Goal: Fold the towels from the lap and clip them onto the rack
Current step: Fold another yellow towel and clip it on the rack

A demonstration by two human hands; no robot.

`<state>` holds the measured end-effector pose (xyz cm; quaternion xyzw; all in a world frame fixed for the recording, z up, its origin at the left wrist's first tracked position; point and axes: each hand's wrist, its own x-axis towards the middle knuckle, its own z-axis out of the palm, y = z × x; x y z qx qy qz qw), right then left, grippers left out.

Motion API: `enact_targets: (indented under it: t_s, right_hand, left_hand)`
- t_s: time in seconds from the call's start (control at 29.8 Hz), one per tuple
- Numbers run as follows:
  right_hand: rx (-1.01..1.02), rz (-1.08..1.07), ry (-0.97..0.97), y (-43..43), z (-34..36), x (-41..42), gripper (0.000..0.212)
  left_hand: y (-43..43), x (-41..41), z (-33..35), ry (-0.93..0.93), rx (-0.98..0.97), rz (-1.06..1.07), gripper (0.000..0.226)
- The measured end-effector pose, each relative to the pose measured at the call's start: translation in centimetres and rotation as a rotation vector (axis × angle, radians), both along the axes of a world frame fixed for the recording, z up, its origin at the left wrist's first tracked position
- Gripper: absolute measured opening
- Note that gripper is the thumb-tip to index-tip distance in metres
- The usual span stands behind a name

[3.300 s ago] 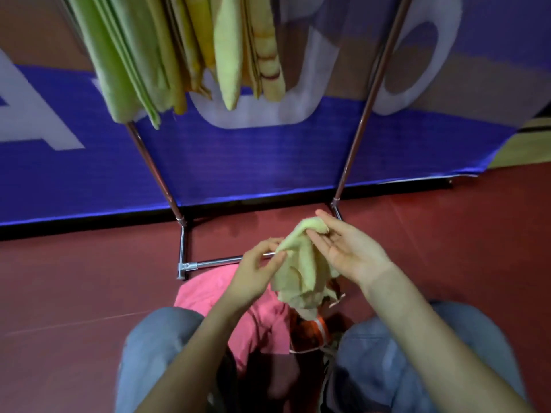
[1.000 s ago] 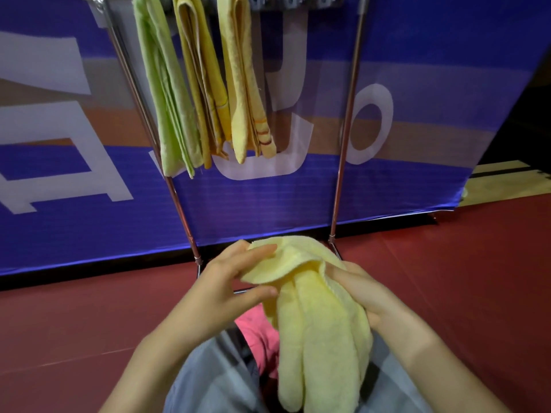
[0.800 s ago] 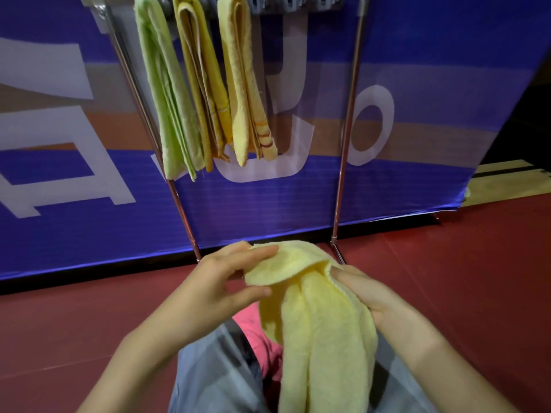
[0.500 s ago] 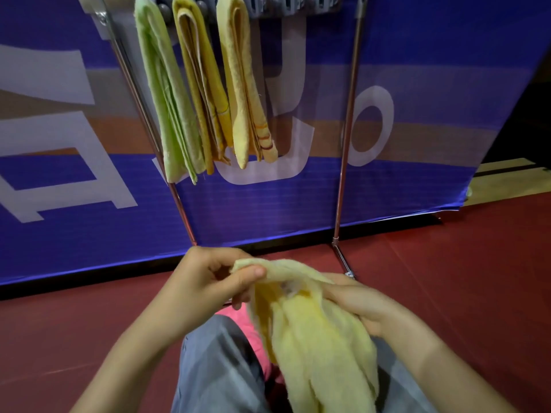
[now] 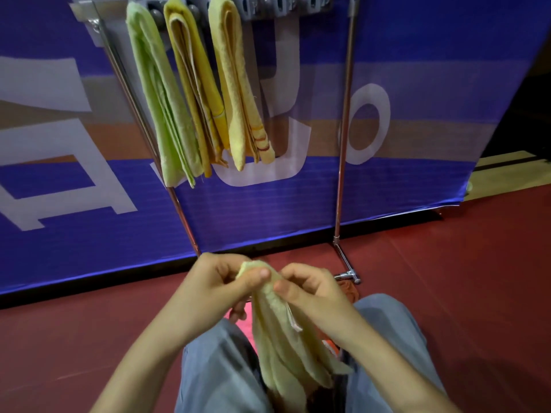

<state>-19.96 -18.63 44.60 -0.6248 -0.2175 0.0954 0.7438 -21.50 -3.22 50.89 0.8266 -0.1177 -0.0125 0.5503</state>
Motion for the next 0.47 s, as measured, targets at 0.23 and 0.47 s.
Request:
enact_targets:
  t_s: [0.23,0.47]
  right_hand:
    - [-0.206,0.066,0.109,-1.7,-3.8,0.6,0.056]
    - [-0.401,0.005,0.101,-6.9,-6.2,3.1,0.048]
  left_hand:
    - [2.3,0.9,1.0,-0.098,-0.055,0.133,0.039]
    - [5.5,1.2,1.4,-0.178,-0.041,0.303,0.044]
